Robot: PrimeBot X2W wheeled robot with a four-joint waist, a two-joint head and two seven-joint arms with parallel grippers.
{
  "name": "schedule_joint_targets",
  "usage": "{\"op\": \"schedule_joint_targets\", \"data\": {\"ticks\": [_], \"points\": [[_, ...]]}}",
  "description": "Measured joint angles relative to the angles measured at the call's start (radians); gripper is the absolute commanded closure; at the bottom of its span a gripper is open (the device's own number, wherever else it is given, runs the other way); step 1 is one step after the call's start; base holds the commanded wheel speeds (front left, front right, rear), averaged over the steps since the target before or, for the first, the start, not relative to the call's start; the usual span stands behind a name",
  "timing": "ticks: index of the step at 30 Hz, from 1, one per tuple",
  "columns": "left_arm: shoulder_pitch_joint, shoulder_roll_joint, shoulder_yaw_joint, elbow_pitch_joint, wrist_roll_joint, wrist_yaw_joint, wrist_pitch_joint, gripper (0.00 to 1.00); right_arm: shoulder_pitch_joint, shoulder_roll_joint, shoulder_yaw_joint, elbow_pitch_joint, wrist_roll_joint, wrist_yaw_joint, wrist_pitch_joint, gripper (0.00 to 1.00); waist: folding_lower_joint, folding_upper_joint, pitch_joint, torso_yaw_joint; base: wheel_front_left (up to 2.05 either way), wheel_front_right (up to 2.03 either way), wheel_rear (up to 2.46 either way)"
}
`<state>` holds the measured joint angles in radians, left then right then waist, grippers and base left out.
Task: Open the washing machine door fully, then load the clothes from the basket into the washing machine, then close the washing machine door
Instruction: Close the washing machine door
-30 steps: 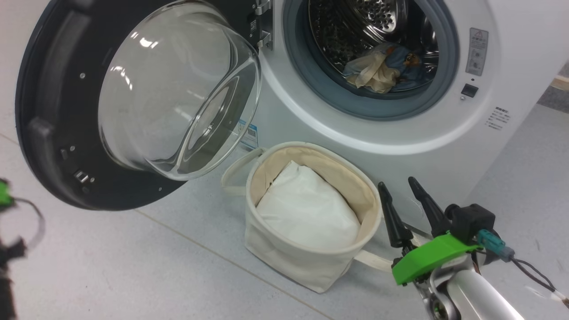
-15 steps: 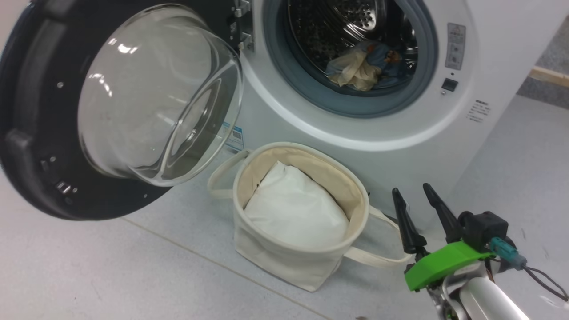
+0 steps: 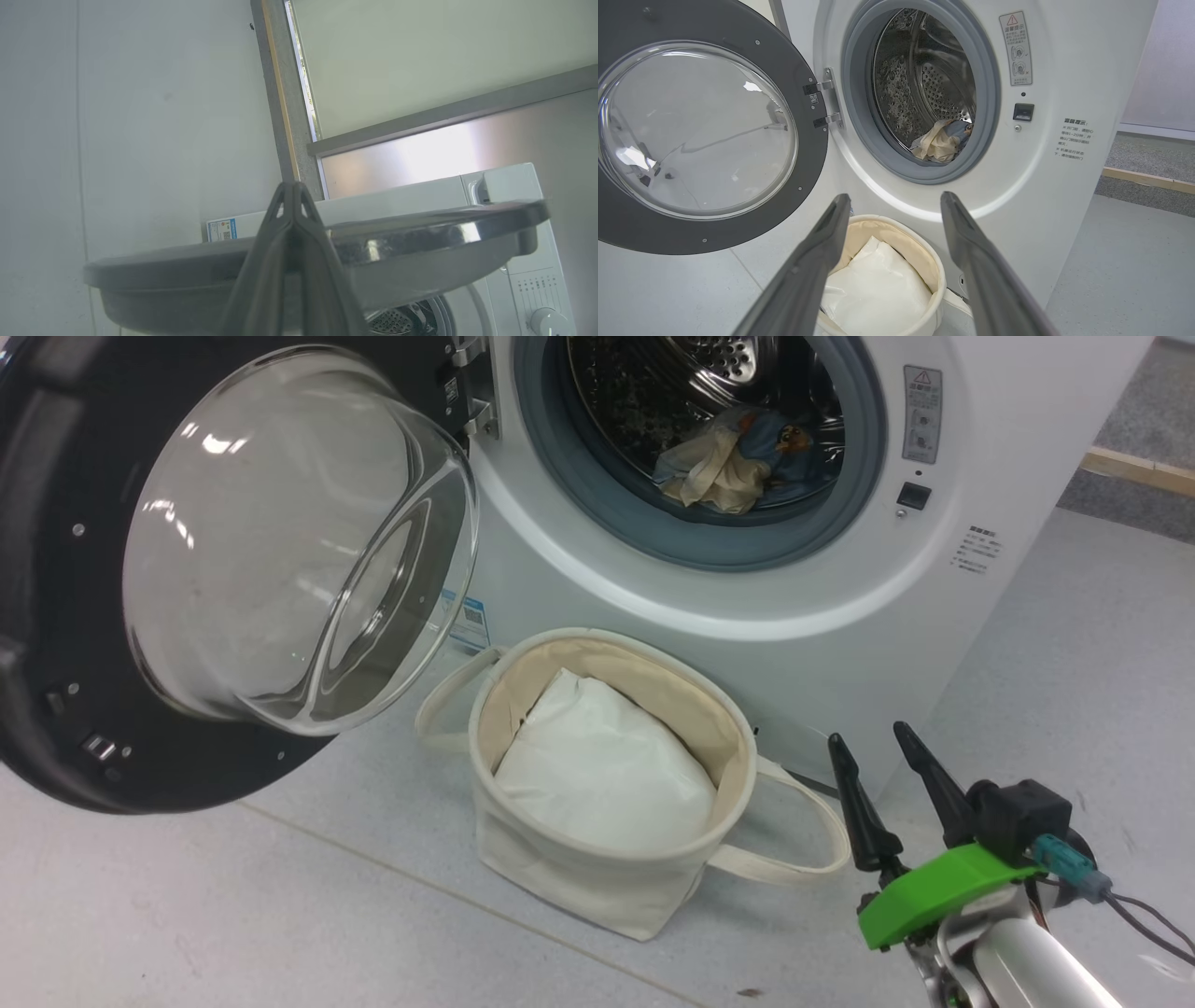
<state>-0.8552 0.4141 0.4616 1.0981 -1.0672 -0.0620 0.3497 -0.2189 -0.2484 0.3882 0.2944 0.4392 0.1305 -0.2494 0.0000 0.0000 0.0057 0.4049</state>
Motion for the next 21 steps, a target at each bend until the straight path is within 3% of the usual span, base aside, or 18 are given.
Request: {"op": "schedule_joint_targets", "data": {"ticks": [6, 12, 21], "points": [[-0.043, -0.007, -0.018, 0.05, -0.001, -0.023, 0.06, 1.0, -0.001, 0.005, 0.004, 0.002, 0.009, 0.0, 0.0, 0.0, 0.0, 0.0, 0.0, 0.015, 0.0, 0.0, 0.0], [-0.056, -0.01, -0.082, 0.06, 0.002, -0.045, 0.207, 1.0, -0.001, 0.016, -0.002, 0.002, 0.01, 0.0, 0.0, 0.0, 0.0, 0.0, -0.003, 0.037, 0.0, 0.0, 0.0], [-0.005, -0.156, -0.191, -0.057, 0.011, -0.062, 0.383, 1.0, 0.002, 0.054, -0.022, -0.002, 0.01, 0.0, 0.0, 0.0, 0.0, 0.0, -0.027, 0.077, 0.0, 0.0, 0.0]]}}
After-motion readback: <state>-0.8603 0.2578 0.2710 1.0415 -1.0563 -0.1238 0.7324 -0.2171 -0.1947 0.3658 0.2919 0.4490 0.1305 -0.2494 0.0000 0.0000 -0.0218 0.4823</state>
